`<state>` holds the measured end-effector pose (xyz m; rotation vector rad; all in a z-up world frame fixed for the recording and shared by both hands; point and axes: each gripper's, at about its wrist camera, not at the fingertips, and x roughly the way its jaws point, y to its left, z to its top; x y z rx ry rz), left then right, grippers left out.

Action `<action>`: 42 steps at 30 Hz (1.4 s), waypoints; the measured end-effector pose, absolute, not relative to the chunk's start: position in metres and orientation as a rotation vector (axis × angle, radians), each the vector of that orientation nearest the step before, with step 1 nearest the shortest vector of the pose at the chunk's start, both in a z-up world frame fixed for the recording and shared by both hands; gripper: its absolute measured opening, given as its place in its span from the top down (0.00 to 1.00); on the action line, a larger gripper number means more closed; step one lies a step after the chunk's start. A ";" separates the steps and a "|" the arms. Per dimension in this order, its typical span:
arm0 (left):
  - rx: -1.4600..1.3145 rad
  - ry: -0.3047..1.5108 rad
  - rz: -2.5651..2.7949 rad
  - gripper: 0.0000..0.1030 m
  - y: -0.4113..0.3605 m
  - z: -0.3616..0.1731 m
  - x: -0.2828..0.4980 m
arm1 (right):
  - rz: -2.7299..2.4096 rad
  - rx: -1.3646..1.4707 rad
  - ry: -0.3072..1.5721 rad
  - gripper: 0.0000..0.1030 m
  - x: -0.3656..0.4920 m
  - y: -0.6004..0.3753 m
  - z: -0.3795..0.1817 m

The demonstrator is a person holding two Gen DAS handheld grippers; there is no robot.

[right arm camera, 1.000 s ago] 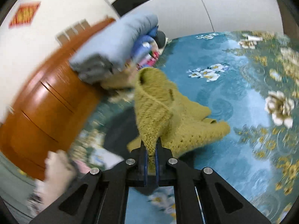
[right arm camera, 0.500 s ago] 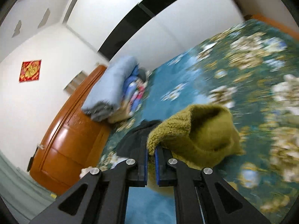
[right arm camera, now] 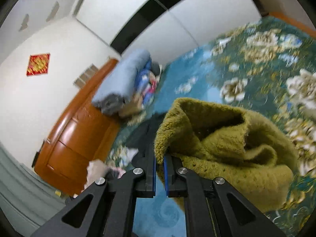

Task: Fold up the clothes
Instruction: 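Lift the olive sweater with the right gripper and pull it off the fleece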

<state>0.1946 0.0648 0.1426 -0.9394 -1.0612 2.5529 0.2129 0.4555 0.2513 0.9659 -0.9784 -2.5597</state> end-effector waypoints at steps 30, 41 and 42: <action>-1.285 -1.067 2.528 0.00 0.054 0.065 0.152 | -2.464 1.355 -0.775 0.39 0.150 0.474 0.126; -1.303 -0.986 2.510 0.00 0.067 0.074 0.156 | -2.398 1.655 -1.265 0.39 0.250 0.568 0.004; -1.302 -0.970 2.516 0.00 0.068 0.076 0.157 | -2.402 1.633 -1.267 0.39 0.249 0.565 0.003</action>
